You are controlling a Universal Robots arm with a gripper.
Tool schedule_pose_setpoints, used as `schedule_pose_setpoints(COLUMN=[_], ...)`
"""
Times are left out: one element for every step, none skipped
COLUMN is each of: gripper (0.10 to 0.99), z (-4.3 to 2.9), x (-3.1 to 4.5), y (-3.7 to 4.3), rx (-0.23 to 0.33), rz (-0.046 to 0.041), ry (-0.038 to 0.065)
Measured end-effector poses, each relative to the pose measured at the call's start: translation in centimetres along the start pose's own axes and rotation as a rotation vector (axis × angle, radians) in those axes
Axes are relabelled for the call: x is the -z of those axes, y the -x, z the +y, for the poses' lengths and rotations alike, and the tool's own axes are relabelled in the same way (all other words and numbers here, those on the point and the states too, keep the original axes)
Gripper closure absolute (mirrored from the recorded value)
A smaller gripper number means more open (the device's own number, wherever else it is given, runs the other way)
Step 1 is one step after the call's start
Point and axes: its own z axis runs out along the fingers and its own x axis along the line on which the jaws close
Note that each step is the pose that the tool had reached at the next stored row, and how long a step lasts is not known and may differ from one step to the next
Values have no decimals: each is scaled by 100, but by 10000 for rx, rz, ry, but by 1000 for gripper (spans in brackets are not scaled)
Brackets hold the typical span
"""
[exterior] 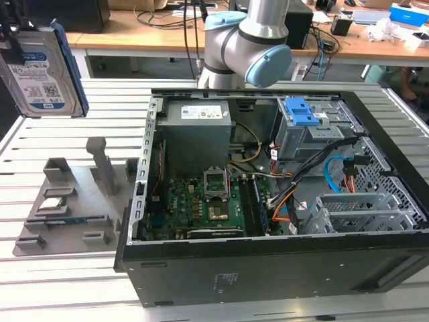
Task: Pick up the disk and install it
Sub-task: 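Pick up the disk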
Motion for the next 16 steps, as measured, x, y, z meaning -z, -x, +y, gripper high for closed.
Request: schedule_pose_setpoints(gripper=[722, 722, 722, 722, 722, 722, 722, 722, 722, 722, 722, 722, 722, 722, 722, 722], z=[0, 0, 1, 2, 2, 4, 4, 5, 6, 7, 8, 8, 9, 11, 12, 14], x=[26, 41, 64, 85, 98, 132, 152, 168, 196, 214, 239, 261, 282, 326, 366, 416], y=[1, 2, 3, 3, 4, 4, 5, 5, 6, 7, 7, 8, 9, 9, 10, 12], rx=[0, 0, 0, 0, 0, 0, 0, 0, -1, 0, 0, -1, 0, 0, 0, -1], rz=[0, 0, 0, 0, 0, 0, 0, 0, 0, 0, 0, 0, -1, 0, 0, 0], ry=[2, 3, 3, 4, 5, 4, 5, 5, 6, 6, 8, 7, 7, 10, 11, 11])
